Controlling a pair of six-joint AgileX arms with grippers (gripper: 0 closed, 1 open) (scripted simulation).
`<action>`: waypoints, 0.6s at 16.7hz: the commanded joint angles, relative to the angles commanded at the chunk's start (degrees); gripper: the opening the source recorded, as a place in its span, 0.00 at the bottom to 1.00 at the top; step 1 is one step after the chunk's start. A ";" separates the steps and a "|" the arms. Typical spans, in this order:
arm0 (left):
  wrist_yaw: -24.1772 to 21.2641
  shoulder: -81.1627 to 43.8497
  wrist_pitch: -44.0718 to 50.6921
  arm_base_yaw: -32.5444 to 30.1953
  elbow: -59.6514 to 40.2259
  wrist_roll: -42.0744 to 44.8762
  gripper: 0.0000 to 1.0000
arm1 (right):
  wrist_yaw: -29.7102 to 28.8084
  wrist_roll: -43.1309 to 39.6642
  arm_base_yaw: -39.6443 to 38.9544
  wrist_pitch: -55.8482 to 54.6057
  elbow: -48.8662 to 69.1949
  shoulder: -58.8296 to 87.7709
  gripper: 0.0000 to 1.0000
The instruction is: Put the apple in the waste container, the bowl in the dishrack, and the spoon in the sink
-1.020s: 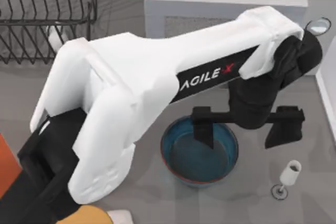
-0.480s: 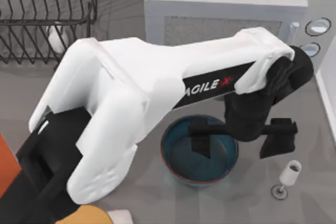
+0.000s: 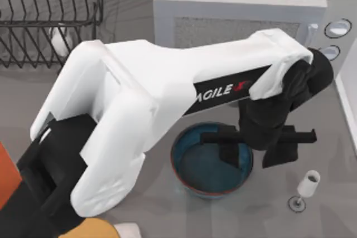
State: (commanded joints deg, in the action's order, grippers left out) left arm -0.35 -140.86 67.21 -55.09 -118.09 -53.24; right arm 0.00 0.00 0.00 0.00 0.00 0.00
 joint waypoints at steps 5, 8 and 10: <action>0.00 0.00 0.00 0.00 0.00 0.00 0.00 | 0.00 0.00 0.00 0.00 0.00 0.00 1.00; 0.00 0.00 0.00 0.00 0.00 0.00 0.00 | 0.00 0.00 0.00 0.00 0.00 0.00 1.00; 0.00 0.00 0.00 0.00 0.00 0.00 0.00 | 0.00 0.00 0.00 0.00 0.00 0.00 1.00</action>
State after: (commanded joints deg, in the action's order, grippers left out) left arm -0.35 -140.86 67.21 -55.09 -118.09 -53.24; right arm 0.00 0.00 0.00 0.00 0.00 0.00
